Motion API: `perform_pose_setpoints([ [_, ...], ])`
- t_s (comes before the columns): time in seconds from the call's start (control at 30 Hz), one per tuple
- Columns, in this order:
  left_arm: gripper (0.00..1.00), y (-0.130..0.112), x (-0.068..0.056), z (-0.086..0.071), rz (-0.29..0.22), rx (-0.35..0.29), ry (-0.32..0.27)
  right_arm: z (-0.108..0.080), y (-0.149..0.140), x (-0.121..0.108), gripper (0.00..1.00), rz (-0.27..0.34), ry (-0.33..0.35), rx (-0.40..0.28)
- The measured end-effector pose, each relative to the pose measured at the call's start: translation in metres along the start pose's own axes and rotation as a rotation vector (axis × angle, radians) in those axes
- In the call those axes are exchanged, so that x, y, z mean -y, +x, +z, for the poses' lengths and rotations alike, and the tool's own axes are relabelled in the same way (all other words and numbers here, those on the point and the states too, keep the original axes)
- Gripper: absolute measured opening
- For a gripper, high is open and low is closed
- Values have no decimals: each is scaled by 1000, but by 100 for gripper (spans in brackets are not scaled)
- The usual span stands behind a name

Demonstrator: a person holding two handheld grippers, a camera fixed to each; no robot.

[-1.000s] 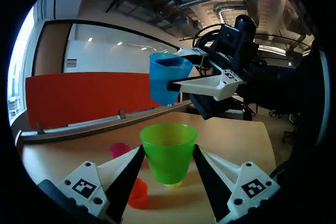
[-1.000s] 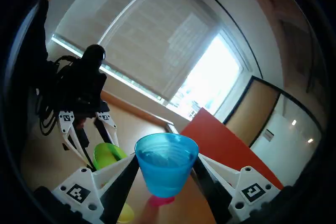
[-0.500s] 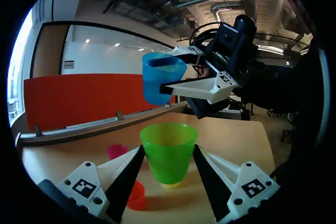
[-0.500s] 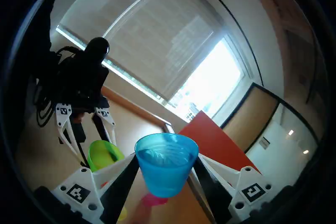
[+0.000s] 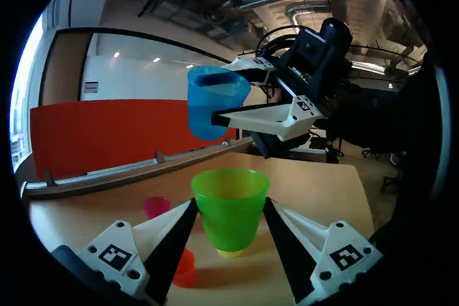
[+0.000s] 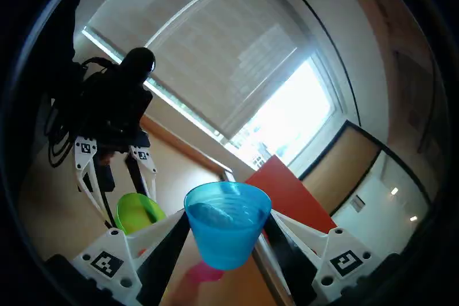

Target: Pour water

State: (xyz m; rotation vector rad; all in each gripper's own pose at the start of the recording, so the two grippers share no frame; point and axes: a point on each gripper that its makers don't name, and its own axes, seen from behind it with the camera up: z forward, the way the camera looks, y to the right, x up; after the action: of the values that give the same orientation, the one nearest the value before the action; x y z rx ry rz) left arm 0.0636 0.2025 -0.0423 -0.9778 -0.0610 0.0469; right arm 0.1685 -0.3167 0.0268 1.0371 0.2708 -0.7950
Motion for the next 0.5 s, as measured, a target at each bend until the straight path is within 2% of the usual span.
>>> perform_pose_setpoints([
  [0.5, 83, 0, 1, 0, -3, -1, -1, 5, 5, 0, 89, -71, 13, 9],
])
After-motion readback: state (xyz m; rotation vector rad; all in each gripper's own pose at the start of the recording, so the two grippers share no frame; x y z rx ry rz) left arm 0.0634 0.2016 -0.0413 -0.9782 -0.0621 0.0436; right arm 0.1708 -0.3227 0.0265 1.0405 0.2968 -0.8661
